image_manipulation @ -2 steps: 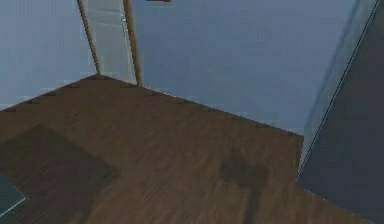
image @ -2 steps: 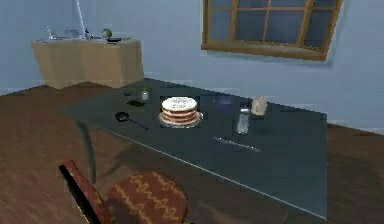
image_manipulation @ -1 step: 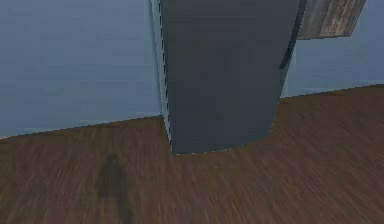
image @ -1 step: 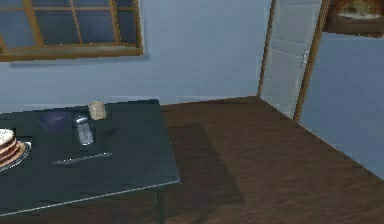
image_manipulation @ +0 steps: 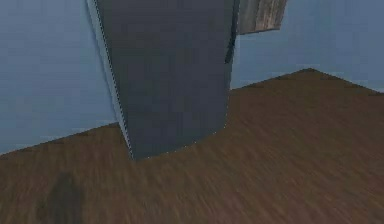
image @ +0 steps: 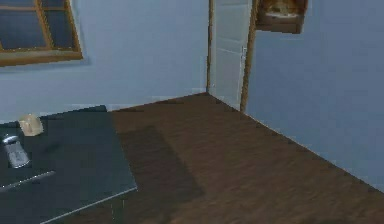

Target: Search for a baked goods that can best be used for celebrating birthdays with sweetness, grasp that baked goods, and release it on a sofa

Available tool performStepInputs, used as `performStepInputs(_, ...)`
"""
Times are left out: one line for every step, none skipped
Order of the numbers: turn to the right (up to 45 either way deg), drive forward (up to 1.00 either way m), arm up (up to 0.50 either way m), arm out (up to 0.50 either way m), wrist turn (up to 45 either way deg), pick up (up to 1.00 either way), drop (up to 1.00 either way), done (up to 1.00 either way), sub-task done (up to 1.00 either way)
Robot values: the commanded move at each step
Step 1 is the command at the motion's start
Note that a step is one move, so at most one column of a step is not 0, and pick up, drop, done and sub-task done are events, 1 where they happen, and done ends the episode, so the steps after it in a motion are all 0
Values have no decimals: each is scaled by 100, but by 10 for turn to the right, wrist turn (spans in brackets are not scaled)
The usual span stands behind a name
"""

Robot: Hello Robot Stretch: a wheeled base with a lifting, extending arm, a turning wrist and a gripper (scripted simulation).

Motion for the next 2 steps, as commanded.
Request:
performStepInputs(0, 70, 0, 0, 0, 0, 0, 0, 0)
performStepInputs(-270, 0, 0, 0, 0, 0, 0, 0, 0)
